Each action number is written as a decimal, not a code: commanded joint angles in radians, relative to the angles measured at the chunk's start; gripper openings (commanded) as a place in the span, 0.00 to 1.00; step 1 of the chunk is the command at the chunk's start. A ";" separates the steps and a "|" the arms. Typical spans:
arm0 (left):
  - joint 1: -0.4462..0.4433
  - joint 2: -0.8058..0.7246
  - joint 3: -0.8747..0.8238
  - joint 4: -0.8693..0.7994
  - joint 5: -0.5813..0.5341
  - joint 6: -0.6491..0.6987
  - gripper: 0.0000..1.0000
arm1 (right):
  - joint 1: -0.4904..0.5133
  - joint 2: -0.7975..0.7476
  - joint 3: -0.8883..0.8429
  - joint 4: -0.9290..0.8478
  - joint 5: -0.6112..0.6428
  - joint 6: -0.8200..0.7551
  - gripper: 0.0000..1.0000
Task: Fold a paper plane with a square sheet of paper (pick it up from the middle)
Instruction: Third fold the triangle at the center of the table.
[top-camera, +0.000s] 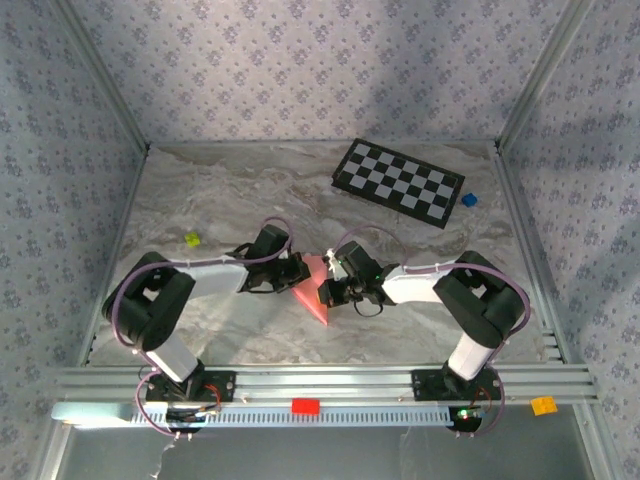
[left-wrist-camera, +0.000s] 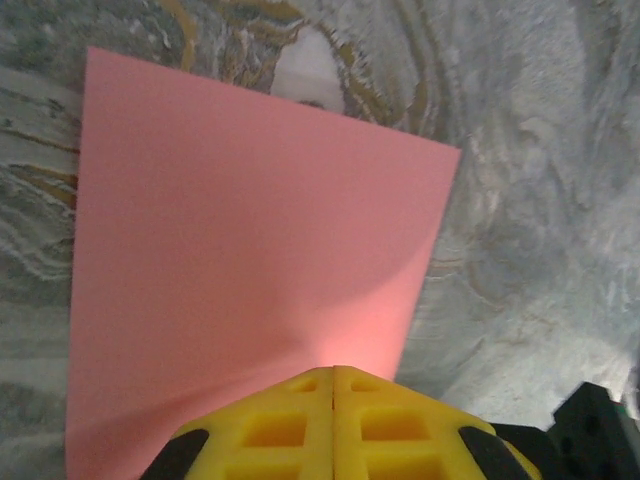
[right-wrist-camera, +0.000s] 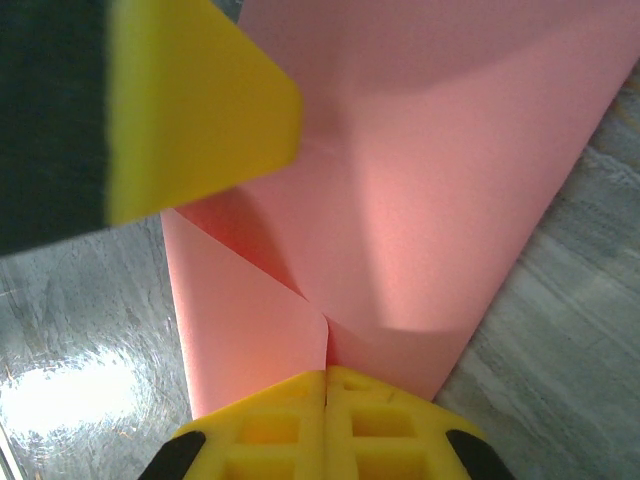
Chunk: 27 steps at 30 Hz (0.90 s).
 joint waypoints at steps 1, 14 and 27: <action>0.001 0.031 0.028 -0.036 0.025 0.031 0.05 | -0.003 0.031 -0.001 -0.047 0.026 -0.003 0.00; 0.002 0.070 0.028 -0.095 0.010 0.047 0.03 | -0.011 0.022 0.058 -0.085 0.015 -0.031 0.00; 0.002 0.066 0.082 -0.155 0.006 0.087 0.03 | -0.017 0.017 0.061 -0.094 -0.005 -0.049 0.00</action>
